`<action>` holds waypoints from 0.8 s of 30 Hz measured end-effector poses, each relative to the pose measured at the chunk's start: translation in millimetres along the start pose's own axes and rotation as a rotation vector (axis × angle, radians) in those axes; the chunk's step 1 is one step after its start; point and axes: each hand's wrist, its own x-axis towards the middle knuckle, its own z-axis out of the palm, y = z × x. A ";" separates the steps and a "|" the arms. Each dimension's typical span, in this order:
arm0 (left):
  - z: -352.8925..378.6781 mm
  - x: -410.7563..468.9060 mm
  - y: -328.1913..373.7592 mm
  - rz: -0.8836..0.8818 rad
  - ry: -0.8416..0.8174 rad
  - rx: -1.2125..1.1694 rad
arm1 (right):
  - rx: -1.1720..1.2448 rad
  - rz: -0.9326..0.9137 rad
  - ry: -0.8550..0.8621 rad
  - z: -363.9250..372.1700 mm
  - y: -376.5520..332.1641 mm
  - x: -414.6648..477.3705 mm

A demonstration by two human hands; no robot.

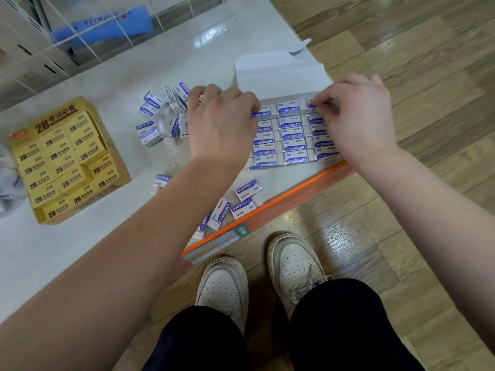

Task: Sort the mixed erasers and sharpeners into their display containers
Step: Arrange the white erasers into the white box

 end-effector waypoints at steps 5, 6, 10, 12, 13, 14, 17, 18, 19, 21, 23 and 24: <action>-5.9 -5.6 -7.3 0.005 0.071 -0.090 | -0.091 -0.011 0.031 -1.3 -1.5 -3.2; -9.6 -8.0 -12.7 -0.019 0.097 -0.127 | -0.115 -0.010 0.032 -2.2 -1.9 -3.0; -26.7 -25.8 -50.1 -0.114 0.125 -0.165 | -0.154 -0.048 0.028 -0.7 -6.4 -6.0; -33.5 -34.6 -72.5 -0.186 0.109 -0.180 | -0.118 -0.100 0.060 4.7 -11.0 -10.3; -36.4 -36.8 -81.4 -0.234 0.105 -0.191 | -0.089 -0.122 0.079 7.5 -14.5 -11.9; -38.4 -38.2 -88.5 -0.278 0.097 -0.192 | -0.060 -0.139 0.089 10.0 -19.5 -13.2; -38.5 -38.9 -97.9 -0.318 0.033 -0.174 | 0.023 -0.227 0.112 17.4 -40.0 -16.6; -37.5 -38.5 -96.6 -0.303 0.004 -0.184 | 0.058 -0.262 0.110 19.7 -48.1 -17.0; -36.2 -37.6 -94.3 -0.279 -0.020 -0.196 | 0.095 -0.295 0.091 22.6 -55.8 -17.4; -33.0 -33.2 -89.7 -0.233 -0.053 -0.201 | 0.167 -0.355 0.032 28.3 -68.7 -16.0; -29.0 -26.0 -88.1 -0.192 -0.083 -0.180 | 0.229 -0.378 -0.007 32.3 -77.8 -12.6; -26.7 -22.4 -88.3 -0.165 -0.105 -0.162 | 0.253 -0.377 -0.014 33.3 -81.2 -10.8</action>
